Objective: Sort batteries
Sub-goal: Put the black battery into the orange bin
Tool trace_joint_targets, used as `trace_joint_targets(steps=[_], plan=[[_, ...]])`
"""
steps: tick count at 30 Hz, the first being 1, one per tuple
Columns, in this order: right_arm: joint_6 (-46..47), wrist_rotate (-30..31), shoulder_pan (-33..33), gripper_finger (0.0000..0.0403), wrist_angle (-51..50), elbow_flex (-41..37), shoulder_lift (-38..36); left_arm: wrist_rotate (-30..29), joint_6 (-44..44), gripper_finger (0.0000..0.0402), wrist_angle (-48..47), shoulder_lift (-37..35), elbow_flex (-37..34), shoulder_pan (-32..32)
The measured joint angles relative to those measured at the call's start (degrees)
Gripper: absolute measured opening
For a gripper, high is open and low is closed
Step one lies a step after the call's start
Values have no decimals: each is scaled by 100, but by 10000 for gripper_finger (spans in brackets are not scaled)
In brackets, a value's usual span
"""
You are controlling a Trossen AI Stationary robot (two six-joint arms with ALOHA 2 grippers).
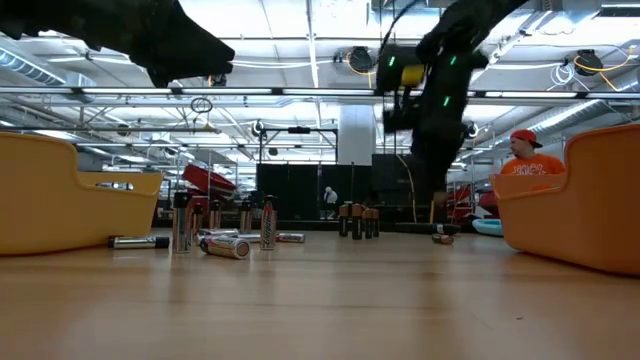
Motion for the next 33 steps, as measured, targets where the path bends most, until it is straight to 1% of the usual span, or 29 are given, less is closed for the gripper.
trace_joint_targets(steps=[2,6,9,13,16,18,20,22,24,26,29,31,33], plan=[[158,-323,233,21,-229,0,-410,80,-212,175,-94,0,2,0],[412,-713,928,21,-458,0,-1327,150,-684,175,-492,0,4,0],[819,-797,1492,21,-557,-96,-1895,152,-880,175,-732,0,4,0],[1711,-779,2123,21,-559,-637,-2460,150,-503,175,-755,1,4,-1],[2525,-773,2559,21,-331,-1324,-2713,150,-402,175,-694,2,4,0],[3014,-771,2809,29,-9,-1804,-2800,150,-394,175,-699,2,4,4],[3410,-741,2981,47,317,-2227,-2816,150,-400,175,-697,2,4,4],[3654,-634,3080,73,515,-2517,-2793,150,-462,175,-605,2,4,4],[3783,-612,3117,106,554,-2595,-2786,152,-759,175,-516,2,9,18],[3812,-598,3116,138,530,-2572,-2792,277,-1082,175,-687,2,89,77],[3684,-531,3116,175,458,-2399,-2849,601,-1522,175,-1349,2,349,170],[3515,-214,3117,187,336,-2225,-2909,754,-1757,175,-2009,7,635,204],[3273,261,3115,191,256,-2101,-2997,811,-1879,175,-2736,7,992,229]])
